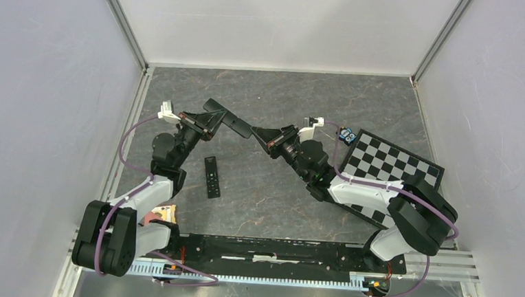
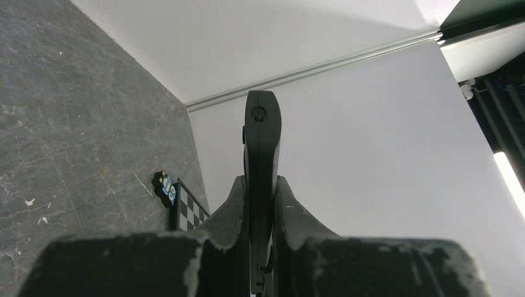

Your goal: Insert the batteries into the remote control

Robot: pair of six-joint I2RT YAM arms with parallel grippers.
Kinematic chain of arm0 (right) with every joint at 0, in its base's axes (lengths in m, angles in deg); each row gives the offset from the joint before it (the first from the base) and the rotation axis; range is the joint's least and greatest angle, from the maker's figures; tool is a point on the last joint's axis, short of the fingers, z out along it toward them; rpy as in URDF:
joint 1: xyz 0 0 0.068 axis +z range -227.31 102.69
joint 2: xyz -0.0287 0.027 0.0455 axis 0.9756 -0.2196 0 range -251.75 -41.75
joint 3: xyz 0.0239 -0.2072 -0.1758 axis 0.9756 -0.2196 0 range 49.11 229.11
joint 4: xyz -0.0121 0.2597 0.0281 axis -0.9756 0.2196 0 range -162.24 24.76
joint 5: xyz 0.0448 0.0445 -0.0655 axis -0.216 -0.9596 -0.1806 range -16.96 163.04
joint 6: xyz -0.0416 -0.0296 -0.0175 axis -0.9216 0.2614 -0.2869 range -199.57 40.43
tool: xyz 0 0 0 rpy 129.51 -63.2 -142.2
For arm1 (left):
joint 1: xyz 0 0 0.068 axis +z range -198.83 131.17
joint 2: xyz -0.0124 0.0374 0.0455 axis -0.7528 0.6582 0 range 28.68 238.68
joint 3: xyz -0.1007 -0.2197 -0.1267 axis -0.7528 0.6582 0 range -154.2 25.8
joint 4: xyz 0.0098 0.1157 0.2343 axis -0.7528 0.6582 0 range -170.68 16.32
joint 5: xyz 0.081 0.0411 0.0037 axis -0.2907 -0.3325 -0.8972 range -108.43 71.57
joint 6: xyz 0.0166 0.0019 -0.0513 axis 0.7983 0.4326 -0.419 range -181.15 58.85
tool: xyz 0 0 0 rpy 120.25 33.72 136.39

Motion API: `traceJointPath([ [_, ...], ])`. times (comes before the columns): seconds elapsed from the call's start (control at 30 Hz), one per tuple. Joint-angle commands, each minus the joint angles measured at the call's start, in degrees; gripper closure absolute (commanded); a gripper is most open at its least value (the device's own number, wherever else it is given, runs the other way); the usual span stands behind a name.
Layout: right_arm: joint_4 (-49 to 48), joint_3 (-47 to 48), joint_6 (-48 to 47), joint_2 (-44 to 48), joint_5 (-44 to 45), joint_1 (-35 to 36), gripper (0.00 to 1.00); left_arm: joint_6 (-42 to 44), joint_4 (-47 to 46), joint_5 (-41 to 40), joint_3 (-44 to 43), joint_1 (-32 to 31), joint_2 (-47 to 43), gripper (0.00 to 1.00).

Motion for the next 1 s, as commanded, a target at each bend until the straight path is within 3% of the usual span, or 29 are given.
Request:
traceJointPath([
  [0.0,5.6,3.1,0.4,0.0,0.7,0.6,1.00,0.6,-9.1,2.6,-0.1,-0.6,-0.6,0.98],
  [0.23,9.4,4.8,1.6,-0.8,0.4,0.6,1.00,0.2,-16.9,4.0,1.2,-0.9,0.9,0.98],
  [0.4,14.0,6.8,-0.2,-1.0,0.2,0.6,0.99,-2.4,-17.4,4.0,1.6,-1.1,1.8,0.98],
  [0.77,15.7,5.4,-1.2,0.4,0.0,0.6,0.88,-5.0,0.0,0.6,-0.9,-1.0,-2.1,0.98],
  [0.97,15.2,4.2,-1.1,1.8,-0.3,0.6,0.81,-9.3,0.0,-1.4,-0.2,-1.0,-1.7,0.98],
])
